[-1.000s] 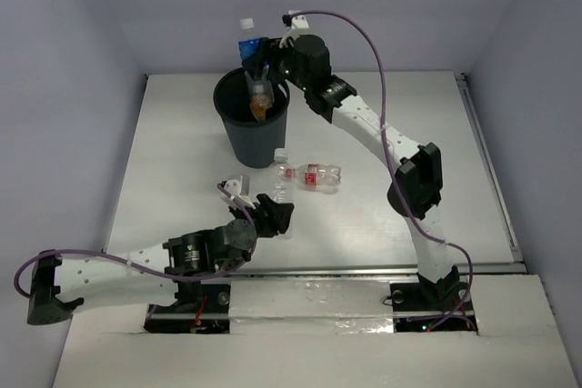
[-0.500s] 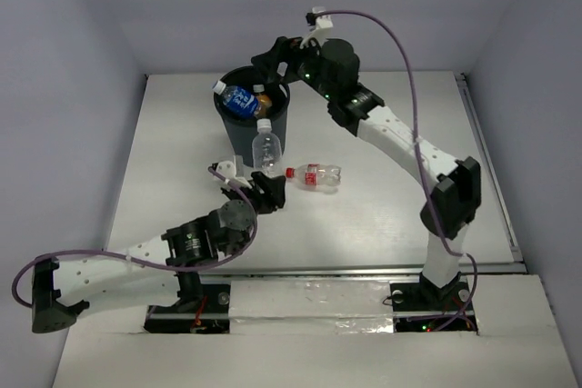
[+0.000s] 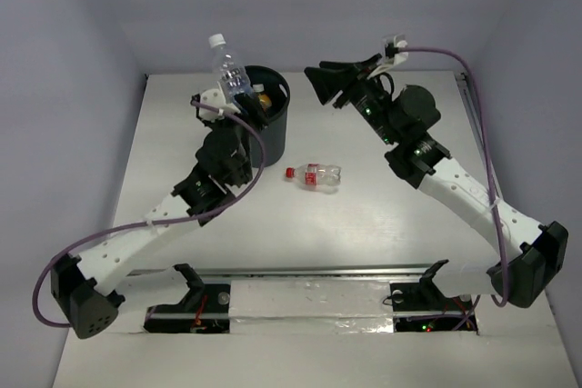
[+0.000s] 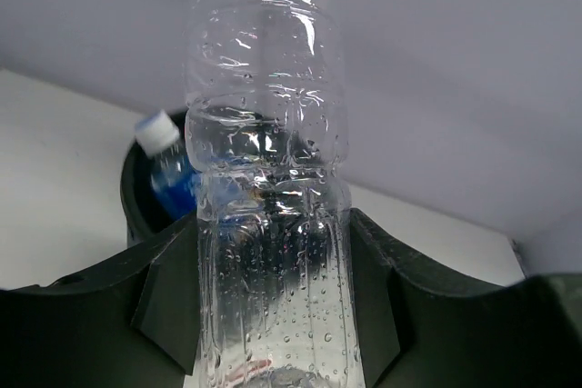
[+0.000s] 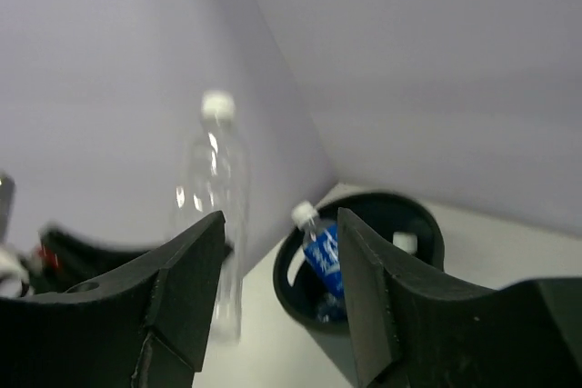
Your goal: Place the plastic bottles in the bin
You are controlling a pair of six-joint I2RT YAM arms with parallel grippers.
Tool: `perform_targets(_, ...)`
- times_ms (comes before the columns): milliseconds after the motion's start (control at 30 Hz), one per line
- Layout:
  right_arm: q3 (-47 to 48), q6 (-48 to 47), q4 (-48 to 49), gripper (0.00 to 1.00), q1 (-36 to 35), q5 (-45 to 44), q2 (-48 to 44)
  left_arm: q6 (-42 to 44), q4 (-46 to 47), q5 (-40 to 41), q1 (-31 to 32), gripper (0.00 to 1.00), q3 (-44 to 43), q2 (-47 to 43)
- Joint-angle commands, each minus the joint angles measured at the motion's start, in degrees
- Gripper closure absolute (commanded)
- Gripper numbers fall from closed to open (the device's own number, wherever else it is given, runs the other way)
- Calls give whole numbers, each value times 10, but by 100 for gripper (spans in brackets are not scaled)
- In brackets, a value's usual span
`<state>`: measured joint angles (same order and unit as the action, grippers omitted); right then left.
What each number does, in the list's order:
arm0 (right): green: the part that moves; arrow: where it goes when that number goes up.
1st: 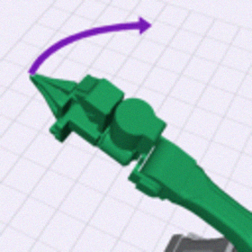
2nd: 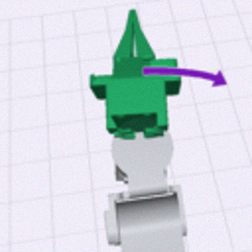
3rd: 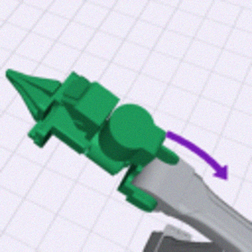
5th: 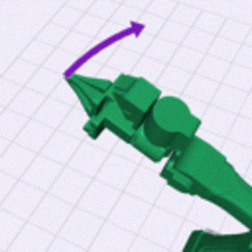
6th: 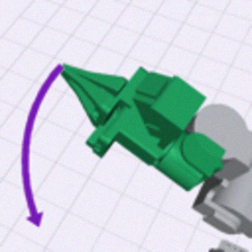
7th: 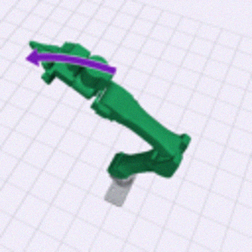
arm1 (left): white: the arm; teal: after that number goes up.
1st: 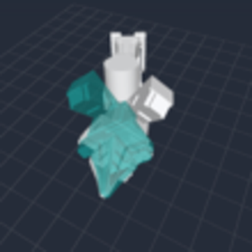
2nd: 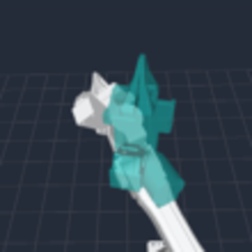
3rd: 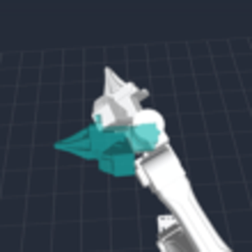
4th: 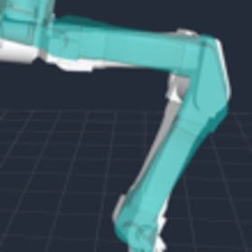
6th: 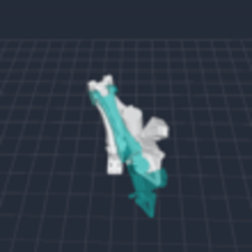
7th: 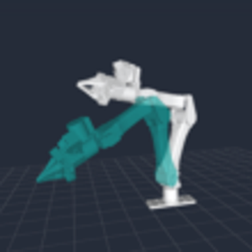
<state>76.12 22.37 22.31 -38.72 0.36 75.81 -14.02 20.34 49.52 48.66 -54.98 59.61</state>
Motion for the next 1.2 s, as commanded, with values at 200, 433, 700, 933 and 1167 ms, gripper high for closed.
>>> perform_targets(200, -167, 74, 82, 40, -4, -9, -83, 196, 195, 8, -94, 56, -122, 176)
perform_targets(433, -240, 75, 79, 39, -4, -10, -156, 285, 298, 27, -100, 56, -141, 297)
perform_targets(700, -269, 73, 72, 39, -4, 6, -177, 313, 387, 44, -100, 53, -149, 369)
perform_targets(933, -276, 66, 69, 39, -4, 4, -168, 258, 359, 46, -100, 28, -136, 379)
perform_targets(1167, -272, 61, 63, 39, -4, -1, -160, 206, 322, 26, -100, 16, -116, 332)
